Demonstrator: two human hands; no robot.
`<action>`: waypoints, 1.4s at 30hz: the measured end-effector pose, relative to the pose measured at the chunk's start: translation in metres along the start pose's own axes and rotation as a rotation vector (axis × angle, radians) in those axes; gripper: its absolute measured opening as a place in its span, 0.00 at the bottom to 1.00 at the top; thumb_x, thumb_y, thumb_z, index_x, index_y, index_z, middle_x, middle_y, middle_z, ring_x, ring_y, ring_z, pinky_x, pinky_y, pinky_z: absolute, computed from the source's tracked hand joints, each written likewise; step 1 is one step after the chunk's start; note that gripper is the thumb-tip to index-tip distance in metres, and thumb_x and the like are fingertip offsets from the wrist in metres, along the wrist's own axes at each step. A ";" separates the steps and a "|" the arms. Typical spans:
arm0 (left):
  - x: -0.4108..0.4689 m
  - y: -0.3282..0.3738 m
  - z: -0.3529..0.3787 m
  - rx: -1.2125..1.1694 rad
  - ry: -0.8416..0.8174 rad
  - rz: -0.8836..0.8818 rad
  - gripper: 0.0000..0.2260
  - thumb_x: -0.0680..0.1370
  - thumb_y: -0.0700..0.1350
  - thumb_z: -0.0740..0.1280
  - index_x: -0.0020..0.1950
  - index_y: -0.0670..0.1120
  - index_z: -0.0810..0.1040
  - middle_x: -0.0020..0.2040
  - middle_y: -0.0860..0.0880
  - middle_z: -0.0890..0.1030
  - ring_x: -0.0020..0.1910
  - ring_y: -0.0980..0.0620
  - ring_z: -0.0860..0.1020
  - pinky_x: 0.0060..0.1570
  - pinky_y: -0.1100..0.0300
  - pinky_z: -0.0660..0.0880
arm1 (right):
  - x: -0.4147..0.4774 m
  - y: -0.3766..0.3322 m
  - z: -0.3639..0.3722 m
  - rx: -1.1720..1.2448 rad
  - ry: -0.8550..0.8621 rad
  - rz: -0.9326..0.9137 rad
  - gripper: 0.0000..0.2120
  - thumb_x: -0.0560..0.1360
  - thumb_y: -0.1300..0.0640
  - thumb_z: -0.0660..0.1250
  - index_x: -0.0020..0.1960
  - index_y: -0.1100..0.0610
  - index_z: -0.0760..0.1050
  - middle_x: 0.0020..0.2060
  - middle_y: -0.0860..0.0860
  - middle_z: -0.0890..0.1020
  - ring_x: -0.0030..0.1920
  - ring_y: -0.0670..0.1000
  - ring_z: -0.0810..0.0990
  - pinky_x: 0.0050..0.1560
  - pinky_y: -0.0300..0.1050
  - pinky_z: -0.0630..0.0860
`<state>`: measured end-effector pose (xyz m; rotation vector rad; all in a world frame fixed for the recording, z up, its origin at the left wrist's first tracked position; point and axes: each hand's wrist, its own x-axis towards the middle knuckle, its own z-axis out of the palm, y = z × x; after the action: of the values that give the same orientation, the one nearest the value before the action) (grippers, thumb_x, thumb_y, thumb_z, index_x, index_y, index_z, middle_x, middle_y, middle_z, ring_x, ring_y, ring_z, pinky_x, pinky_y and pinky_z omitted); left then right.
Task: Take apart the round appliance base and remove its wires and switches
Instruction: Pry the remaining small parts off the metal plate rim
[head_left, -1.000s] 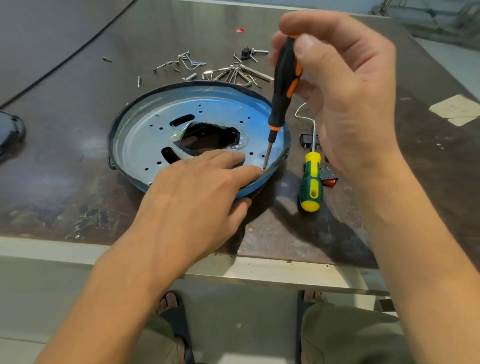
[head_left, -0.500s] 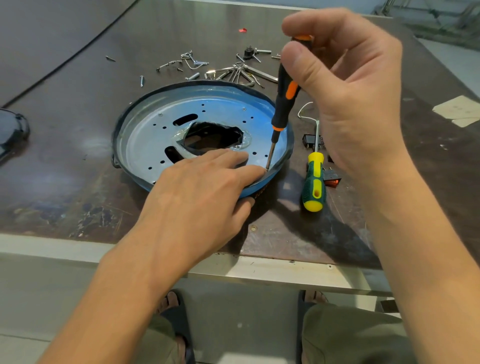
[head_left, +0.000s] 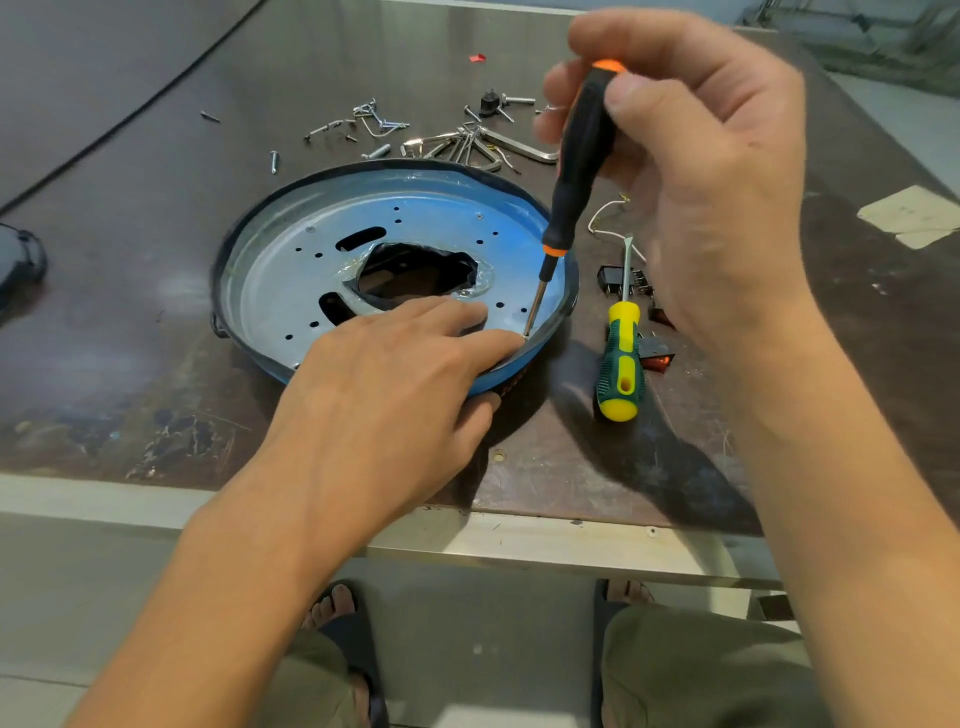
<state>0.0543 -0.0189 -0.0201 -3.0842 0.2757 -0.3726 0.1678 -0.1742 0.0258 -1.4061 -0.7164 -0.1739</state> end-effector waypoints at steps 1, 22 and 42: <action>0.000 0.000 0.000 0.003 0.002 0.000 0.19 0.74 0.56 0.61 0.63 0.58 0.77 0.61 0.56 0.80 0.58 0.52 0.80 0.39 0.55 0.77 | 0.000 -0.001 0.001 -0.002 -0.002 0.006 0.12 0.81 0.69 0.60 0.63 0.67 0.75 0.50 0.61 0.82 0.51 0.56 0.82 0.53 0.50 0.80; -0.001 0.000 -0.002 0.007 0.009 -0.008 0.19 0.74 0.56 0.61 0.64 0.58 0.77 0.59 0.56 0.81 0.54 0.52 0.81 0.34 0.60 0.70 | -0.001 0.002 0.002 -0.022 -0.033 -0.010 0.15 0.80 0.70 0.60 0.66 0.66 0.74 0.51 0.61 0.81 0.53 0.57 0.82 0.55 0.52 0.81; -0.001 0.000 -0.002 0.011 0.003 -0.009 0.19 0.74 0.56 0.61 0.64 0.59 0.77 0.57 0.56 0.81 0.51 0.52 0.82 0.36 0.58 0.75 | 0.003 0.005 0.000 -0.069 -0.031 -0.043 0.13 0.82 0.70 0.59 0.65 0.66 0.73 0.52 0.60 0.80 0.51 0.56 0.81 0.52 0.47 0.79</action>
<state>0.0531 -0.0189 -0.0185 -3.0758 0.2584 -0.3783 0.1721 -0.1722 0.0232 -1.4623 -0.7727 -0.2122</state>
